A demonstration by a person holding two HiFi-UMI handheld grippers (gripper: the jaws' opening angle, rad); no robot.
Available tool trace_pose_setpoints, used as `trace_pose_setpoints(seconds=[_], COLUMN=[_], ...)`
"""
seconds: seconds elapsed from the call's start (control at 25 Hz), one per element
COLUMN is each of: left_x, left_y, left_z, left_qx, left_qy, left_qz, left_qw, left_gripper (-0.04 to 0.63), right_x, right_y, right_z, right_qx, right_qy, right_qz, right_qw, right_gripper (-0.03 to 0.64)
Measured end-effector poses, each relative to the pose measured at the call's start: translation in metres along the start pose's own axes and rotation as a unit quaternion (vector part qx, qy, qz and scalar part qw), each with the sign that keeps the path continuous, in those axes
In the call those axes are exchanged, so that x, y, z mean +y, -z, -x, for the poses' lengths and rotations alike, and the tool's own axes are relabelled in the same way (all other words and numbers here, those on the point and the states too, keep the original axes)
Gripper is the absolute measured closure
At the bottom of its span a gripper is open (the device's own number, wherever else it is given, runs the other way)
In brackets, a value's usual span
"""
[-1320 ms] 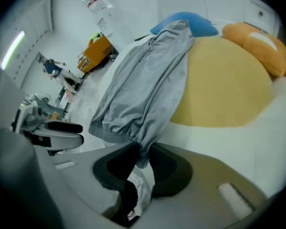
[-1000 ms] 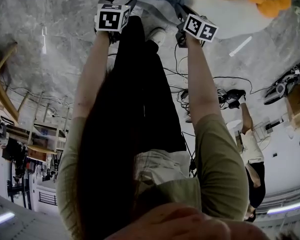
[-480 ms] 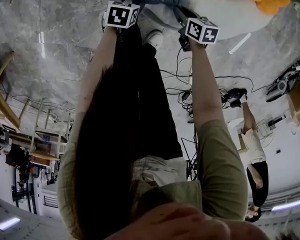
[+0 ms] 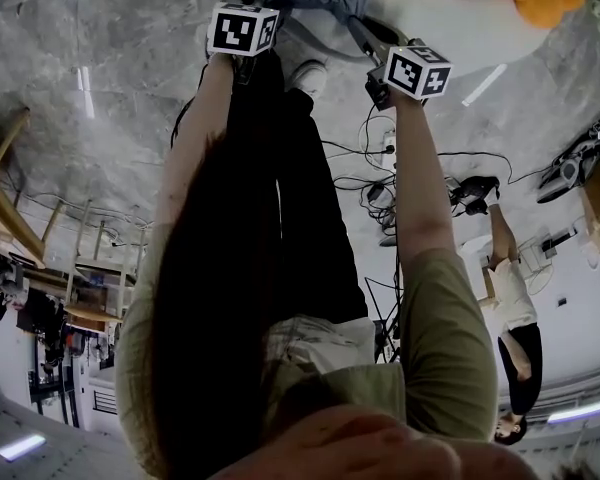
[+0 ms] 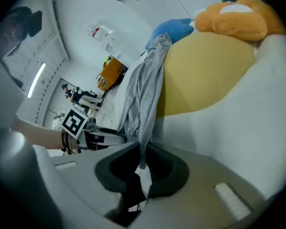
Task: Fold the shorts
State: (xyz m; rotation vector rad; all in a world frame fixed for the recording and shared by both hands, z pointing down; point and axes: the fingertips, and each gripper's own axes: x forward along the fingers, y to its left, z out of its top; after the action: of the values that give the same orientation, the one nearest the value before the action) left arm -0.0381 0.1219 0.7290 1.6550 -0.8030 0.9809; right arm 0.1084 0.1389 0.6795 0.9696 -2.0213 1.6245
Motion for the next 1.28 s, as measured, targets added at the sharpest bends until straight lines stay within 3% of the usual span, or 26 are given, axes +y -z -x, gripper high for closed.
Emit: trace_pose_setpoints(seconds=[0.12, 0.32, 0.56, 0.68, 0.76, 0.92, 1.12, 1.28], left_x=[-0.007, -0.007, 0.002, 0.003, 0.0, -0.004, -0.02, -0.024], left_y=[0.0, 0.005, 0.001, 0.0, 0.002, 0.007, 0.022, 0.044], left_z=[0.003, 0.0, -0.006, -0.001, 0.004, 0.023, 0.059, 0.08], left_qx=[-0.013, -0.015, 0.022, 0.024, 0.026, 0.009, -0.018, -0.011], left_qy=[-0.017, -0.024, -0.06, -0.079, -0.083, -0.067, -0.016, 0.013], left_qz=[0.001, 0.021, -0.031, -0.03, -0.031, -0.006, 0.026, 0.064], left_qw=[0.9998, 0.9994, 0.9975, 0.9961, 0.9958, 0.9977, 0.9994, 0.9978], left_gripper=[0.326, 0.329, 0.447, 0.544, 0.557, 0.561, 0.565, 0.565], right_x=[0.007, 0.012, 0.014, 0.019, 0.017, 0.008, 0.024, 0.038], right_y=[-0.004, -0.005, -0.006, -0.007, -0.005, -0.001, -0.004, 0.006], right_z=[0.002, 0.013, 0.013, 0.01, 0.009, 0.012, 0.022, 0.029], right_qx=[0.002, -0.02, -0.023, -0.021, -0.019, -0.017, -0.02, 0.002], right_qy=[-0.02, -0.061, -0.069, -0.07, -0.054, -0.021, -0.027, -0.024], right_qz=[0.012, -0.033, -0.036, -0.027, -0.019, -0.034, -0.072, -0.078], right_qw=[1.0, 0.997, 0.997, 0.997, 0.998, 0.999, 0.997, 0.997], right_gripper=[0.575, 0.575, 0.575, 0.575, 0.575, 0.575, 0.575, 0.575])
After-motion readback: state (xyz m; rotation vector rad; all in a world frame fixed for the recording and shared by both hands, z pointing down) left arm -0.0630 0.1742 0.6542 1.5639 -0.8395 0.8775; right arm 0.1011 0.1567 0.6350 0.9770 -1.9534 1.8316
